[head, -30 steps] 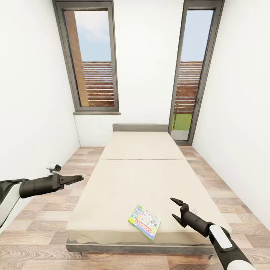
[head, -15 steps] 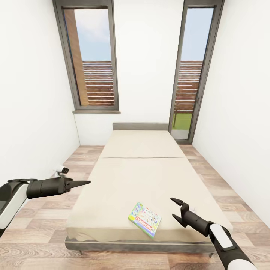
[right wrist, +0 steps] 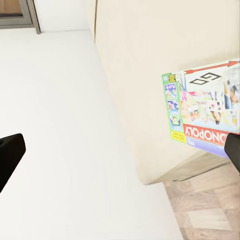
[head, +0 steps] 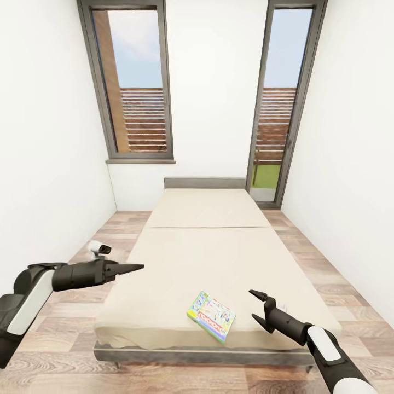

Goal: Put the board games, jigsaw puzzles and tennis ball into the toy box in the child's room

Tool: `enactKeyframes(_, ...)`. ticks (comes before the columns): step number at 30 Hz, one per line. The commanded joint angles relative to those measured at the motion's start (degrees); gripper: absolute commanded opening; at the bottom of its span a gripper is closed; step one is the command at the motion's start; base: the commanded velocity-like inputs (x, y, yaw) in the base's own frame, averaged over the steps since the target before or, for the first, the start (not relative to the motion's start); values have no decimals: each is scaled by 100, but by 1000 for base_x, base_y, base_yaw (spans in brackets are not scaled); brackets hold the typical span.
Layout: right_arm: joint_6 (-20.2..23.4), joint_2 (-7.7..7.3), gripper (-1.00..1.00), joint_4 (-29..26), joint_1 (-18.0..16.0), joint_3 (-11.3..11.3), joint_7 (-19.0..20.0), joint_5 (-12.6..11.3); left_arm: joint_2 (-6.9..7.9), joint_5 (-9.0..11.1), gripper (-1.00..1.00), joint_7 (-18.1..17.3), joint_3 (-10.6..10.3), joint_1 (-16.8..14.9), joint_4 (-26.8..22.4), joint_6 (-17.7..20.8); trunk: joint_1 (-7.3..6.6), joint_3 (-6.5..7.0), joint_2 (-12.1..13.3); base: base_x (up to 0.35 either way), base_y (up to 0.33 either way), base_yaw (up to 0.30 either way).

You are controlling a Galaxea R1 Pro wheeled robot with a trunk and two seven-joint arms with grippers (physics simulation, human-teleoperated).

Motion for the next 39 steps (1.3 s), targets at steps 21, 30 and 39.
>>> enactKeyframes(21, -7, -3, 100, -42, -18, -8, -381, 161, -243, 463, 100, -1, -139, -7, -6, 28, 461, -383, -847, 0, 0, 0)
enactKeyframes(30, 24, -4, 100, -51, -120, -6, -681, 169, -178, 689, 100, -3, -141, -7, -7, 28, 659, -545, -1208, 0, 0, 0)
enactKeyframes(39, 20, 69, 100, -45, -131, -13, -698, 136, -169, 705, 100, -3, -139, -7, -7, 28, 857, -707, -1569, 0, 0, 0)
